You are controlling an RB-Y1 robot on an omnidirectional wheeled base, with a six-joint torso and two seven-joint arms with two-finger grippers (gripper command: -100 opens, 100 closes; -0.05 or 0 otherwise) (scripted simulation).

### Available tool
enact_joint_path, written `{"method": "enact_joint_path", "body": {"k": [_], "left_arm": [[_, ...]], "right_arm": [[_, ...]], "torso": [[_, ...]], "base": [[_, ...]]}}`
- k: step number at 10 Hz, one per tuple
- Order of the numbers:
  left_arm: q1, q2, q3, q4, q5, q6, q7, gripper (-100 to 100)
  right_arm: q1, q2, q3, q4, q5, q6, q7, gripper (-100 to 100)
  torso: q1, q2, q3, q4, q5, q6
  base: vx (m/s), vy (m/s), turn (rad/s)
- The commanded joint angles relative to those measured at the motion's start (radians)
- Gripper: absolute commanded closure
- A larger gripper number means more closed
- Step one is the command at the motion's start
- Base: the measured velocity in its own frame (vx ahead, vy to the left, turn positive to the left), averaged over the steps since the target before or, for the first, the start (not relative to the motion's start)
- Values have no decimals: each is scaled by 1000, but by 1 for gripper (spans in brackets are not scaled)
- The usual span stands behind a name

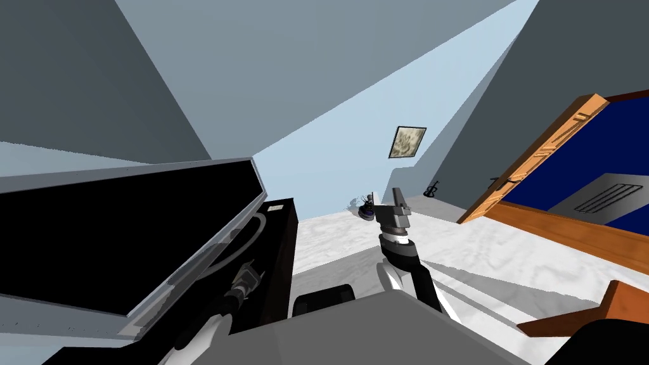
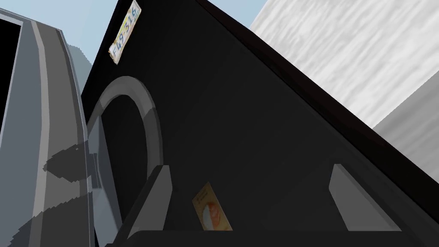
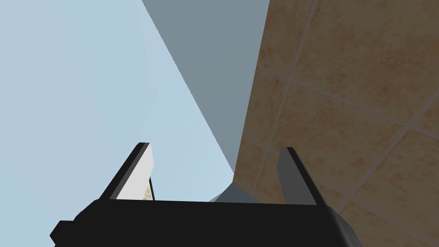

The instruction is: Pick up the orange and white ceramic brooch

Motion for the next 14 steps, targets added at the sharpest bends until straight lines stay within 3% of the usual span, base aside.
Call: {"method": "enact_joint_path", "body": {"k": [1,2,3,6,7,8,11,13,14], "left_arm": [[-6,14,14,50,34,50,12,-100],[-6,14,14,51,34,65,12,-100],[-14,29,25,79,68,107,24,-100],[-14,29,25,105,68,116,24,-100],[-22,44,37,148,101,168,36,-100],[-22,44,37,158,101,168,36,-100],[-35,72,62,255,163,243,58,-100],[-35,72,62,259,163,268,58,-100],[-40,85,76,292,192,316,68,-100]], "right_arm": [[0,0,0,0,0,0,0,0],[0,0,0,0,0,0,0,0],[0,0,0,0,0,0,0,0],[0,0,0,0,0,0,0,0],[0,0,0,0,0,0,0,0],[0,0,0,0,0,0,0,0],[0,0,0,0,0,0,0,0],[0,0,0,0,0,0,0,0],[0,0,0,0,0,0,0,0]], "torso": [[0,0,0,0,0,0],[-1,-1,-1,0,0,0],[-1,-2,-1,0,0,0],[1,-1,0,0,0,0],[1,3,2,1,0,0],[2,1,1,0,0,0],[0,-5,-3,-1,0,0],[3,-5,-3,-1,1,0],[1,-1,-1,0,0,0]], "base": [[99,-35,21],[112,-27,22],[169,-16,31],[67,-2,4],[72,5,36],[118,-3,26],[168,-2,37],[105,13,7],[115,0,51]]}}
